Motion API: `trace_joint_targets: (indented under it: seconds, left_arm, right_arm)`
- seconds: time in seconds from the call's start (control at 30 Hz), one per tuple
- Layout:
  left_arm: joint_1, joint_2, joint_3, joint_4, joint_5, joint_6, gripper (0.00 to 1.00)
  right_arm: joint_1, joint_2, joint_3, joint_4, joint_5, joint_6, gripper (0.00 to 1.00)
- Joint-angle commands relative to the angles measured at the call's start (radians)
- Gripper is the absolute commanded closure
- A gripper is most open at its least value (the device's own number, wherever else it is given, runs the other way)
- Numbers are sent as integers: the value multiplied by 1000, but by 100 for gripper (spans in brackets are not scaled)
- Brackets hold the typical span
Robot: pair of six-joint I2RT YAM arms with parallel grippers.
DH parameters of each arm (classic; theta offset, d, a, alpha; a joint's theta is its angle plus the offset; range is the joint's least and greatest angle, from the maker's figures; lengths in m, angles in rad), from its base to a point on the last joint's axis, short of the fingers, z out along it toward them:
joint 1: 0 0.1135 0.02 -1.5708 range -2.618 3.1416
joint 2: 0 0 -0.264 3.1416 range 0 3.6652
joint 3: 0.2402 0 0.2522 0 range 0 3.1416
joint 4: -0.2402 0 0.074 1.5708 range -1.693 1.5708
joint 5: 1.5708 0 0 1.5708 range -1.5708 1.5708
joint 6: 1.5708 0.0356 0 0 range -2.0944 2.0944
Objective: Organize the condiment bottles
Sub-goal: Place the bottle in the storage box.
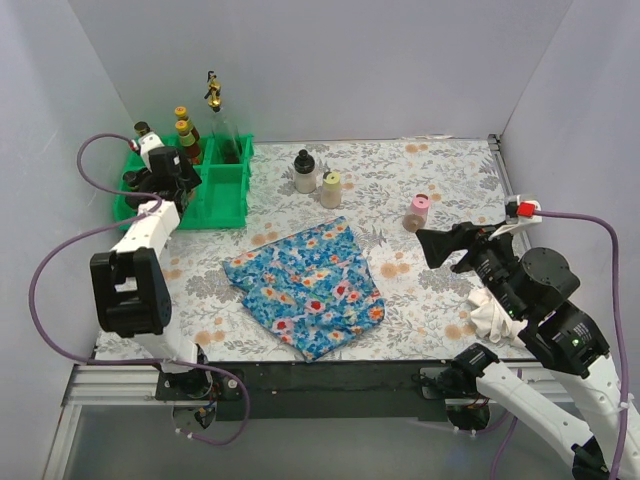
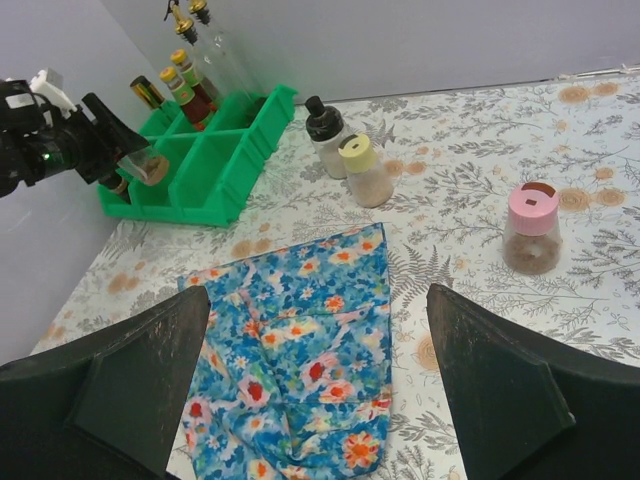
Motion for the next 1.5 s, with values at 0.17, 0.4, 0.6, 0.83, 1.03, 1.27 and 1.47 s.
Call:
trace_joint_targets:
  seconds: [0.17, 0.4, 0.6, 0.83, 1.03, 1.27, 1.47]
  left_arm:
    - [4, 188, 134, 188, -19, 71, 100]
    - [8, 257, 127, 260, -25, 113, 95]
    - [11, 287, 95, 375, 11, 134, 75]
    - [11, 350, 124, 360, 9, 121, 54]
    - [11, 350, 101, 372, -14, 133, 45]
    - [11, 314, 110, 335, -15, 138, 15]
    - [11, 235, 174, 193, 5, 89, 2]
  right_arm:
    - [2, -3, -36, 96, 6, -41, 1]
    - [2, 1, -59, 108, 12, -44, 1]
    - [2, 24, -82, 119, 6, -42, 1]
    - [2, 43, -83, 136, 1, -37, 1]
    - [2, 38, -94, 136, -3, -36, 1]
    - [2, 24, -97, 134, -11, -31, 1]
    - [2, 26, -114, 99, -8, 2, 2]
